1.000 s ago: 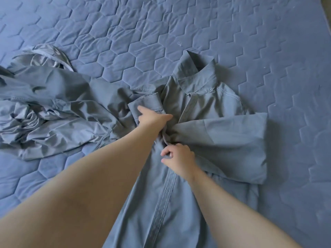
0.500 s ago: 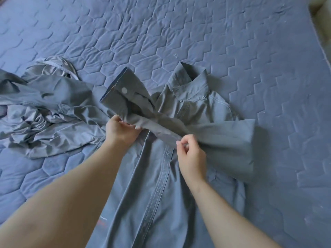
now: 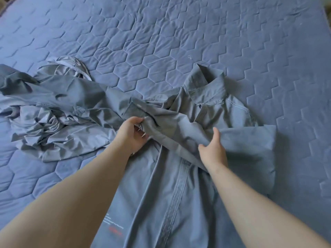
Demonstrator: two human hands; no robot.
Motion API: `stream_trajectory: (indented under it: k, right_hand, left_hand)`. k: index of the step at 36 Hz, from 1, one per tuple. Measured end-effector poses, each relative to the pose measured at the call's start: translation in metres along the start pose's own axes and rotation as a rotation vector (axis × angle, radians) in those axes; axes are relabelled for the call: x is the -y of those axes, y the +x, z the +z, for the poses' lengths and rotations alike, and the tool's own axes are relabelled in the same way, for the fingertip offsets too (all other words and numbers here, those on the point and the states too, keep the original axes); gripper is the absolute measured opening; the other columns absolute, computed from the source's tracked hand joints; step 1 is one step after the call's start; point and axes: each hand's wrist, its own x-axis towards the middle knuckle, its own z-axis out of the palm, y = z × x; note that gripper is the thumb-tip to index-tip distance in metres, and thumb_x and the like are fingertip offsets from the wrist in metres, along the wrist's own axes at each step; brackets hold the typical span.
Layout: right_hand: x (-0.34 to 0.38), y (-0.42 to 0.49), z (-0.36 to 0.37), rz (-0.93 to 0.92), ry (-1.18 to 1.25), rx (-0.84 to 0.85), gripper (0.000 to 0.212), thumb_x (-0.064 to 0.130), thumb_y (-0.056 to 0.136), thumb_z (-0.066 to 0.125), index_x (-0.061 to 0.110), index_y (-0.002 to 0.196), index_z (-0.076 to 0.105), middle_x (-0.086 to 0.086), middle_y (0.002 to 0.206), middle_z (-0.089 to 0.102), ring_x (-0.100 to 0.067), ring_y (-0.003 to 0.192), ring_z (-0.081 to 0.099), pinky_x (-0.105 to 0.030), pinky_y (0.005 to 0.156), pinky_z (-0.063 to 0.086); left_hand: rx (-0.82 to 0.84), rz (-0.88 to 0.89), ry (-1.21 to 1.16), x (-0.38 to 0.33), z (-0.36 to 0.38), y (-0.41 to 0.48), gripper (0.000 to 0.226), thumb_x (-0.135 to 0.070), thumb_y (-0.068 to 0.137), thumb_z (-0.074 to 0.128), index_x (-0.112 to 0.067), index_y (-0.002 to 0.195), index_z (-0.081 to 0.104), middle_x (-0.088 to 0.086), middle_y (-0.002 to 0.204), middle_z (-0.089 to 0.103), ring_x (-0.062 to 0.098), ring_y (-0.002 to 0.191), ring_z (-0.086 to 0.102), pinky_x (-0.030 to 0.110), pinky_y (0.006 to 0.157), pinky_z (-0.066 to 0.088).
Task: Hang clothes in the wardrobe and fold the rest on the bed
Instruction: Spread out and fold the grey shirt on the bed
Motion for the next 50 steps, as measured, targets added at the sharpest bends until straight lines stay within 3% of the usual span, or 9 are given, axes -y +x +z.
stream_trajectory:
  k: [5, 12, 18, 25, 30, 35, 38, 43, 50]
  right_hand:
    - [0.013, 0.027, -0.003, 0.056, -0.007, -0.134, 0.020, 0.018, 0.096, 0.044, 0.012, 0.109, 0.058, -0.017, 0.117, 0.061, -0.036, 0.108, 0.055, -0.033, 0.075, 0.040]
    - [0.018, 0.005, 0.019, 0.059, 0.140, -0.346, 0.047, 0.012, 0.093, 0.042, 0.018, 0.139, 0.032, -0.009, 0.128, 0.056, -0.034, 0.113, 0.053, -0.039, 0.079, 0.039]
    - [0.061, -0.020, 0.070, -0.160, 0.036, -0.165, 0.052, 0.009, 0.088, 0.052, 0.017, 0.138, 0.038, -0.012, 0.131, 0.047, -0.031, 0.116, 0.048, -0.035, 0.082, 0.039]
    - [0.121, -0.033, 0.129, -0.369, -0.048, 0.060, 0.050, 0.012, 0.088, 0.054, 0.017, 0.135, 0.041, -0.008, 0.133, 0.048, -0.026, 0.121, 0.046, -0.035, 0.098, 0.038]
    - [0.131, -0.027, 0.153, -0.316, -0.072, 0.152, 0.058, 0.012, 0.086, 0.053, 0.022, 0.141, 0.036, -0.007, 0.140, 0.044, -0.024, 0.128, 0.042, -0.037, 0.104, 0.037]
    - [0.128, -0.023, 0.158, -0.227, -0.184, 0.192, 0.058, 0.014, 0.085, 0.054, 0.021, 0.140, 0.036, -0.008, 0.139, 0.045, -0.029, 0.124, 0.045, -0.038, 0.099, 0.040]
    - [0.134, -0.018, 0.161, -0.195, -0.216, 0.242, 0.063, 0.013, 0.086, 0.053, 0.024, 0.144, 0.030, -0.008, 0.144, 0.041, -0.029, 0.128, 0.042, -0.037, 0.103, 0.037]
    - [0.139, -0.018, 0.169, -0.155, -0.304, 0.272, 0.067, 0.015, 0.089, 0.050, 0.024, 0.148, 0.020, -0.013, 0.147, 0.033, -0.032, 0.130, 0.038, -0.037, 0.104, 0.033]
    - [0.141, -0.022, 0.172, -0.152, -0.320, 0.259, 0.068, 0.014, 0.089, 0.048, 0.028, 0.149, 0.018, -0.012, 0.148, 0.031, -0.032, 0.132, 0.036, -0.038, 0.105, 0.031]
  left_hand:
    - [0.151, -0.014, 0.030, -0.014, -0.018, 0.006, 0.026, 0.000, 0.074, 0.037, -0.012, 0.082, 0.058, 0.000, 0.065, 0.066, 0.013, 0.059, 0.061, 0.030, 0.068, 0.050]
    - [-0.349, 0.167, 0.428, -0.029, -0.046, 0.027, 0.018, -0.002, 0.087, 0.044, -0.014, 0.076, 0.051, 0.011, 0.070, 0.052, 0.016, 0.048, 0.048, 0.018, 0.046, 0.037]
    - [-0.721, 0.328, 0.290, -0.080, -0.083, 0.041, 0.042, -0.030, 0.088, 0.053, -0.004, 0.120, 0.045, 0.018, 0.125, 0.053, 0.033, 0.110, 0.054, 0.038, 0.092, 0.042]
    - [-0.567, 0.252, 0.174, -0.141, -0.115, 0.071, 0.080, -0.041, 0.073, 0.074, -0.005, 0.135, 0.038, 0.010, 0.123, 0.054, 0.024, 0.099, 0.056, 0.034, 0.085, 0.048]
    - [-0.446, 0.208, 0.292, -0.166, -0.138, 0.095, 0.031, -0.005, 0.076, 0.067, -0.008, 0.103, 0.050, 0.011, 0.081, 0.052, 0.018, 0.057, 0.047, 0.022, 0.038, 0.043]
    - [-0.655, 0.406, 0.311, -0.181, -0.187, 0.075, 0.021, -0.001, 0.086, 0.043, -0.011, 0.102, 0.052, 0.013, 0.091, 0.052, 0.026, 0.076, 0.048, 0.025, 0.060, 0.045]
    - [-0.422, 0.228, 0.040, -0.200, -0.200, 0.061, 0.022, 0.009, 0.084, 0.035, -0.006, 0.077, 0.049, 0.012, 0.080, 0.049, 0.015, 0.057, 0.044, 0.013, 0.044, 0.042]
    - [-0.196, 0.151, -0.442, -0.231, -0.195, 0.057, 0.026, -0.031, 0.085, 0.057, -0.010, 0.070, 0.060, 0.008, 0.071, 0.065, 0.023, 0.070, 0.062, 0.037, 0.087, 0.048]
    - [-0.114, 0.226, -0.231, -0.258, -0.196, 0.067, 0.022, -0.018, 0.091, 0.051, -0.009, 0.105, 0.065, 0.004, 0.079, 0.068, 0.018, 0.066, 0.066, 0.027, 0.056, 0.056]
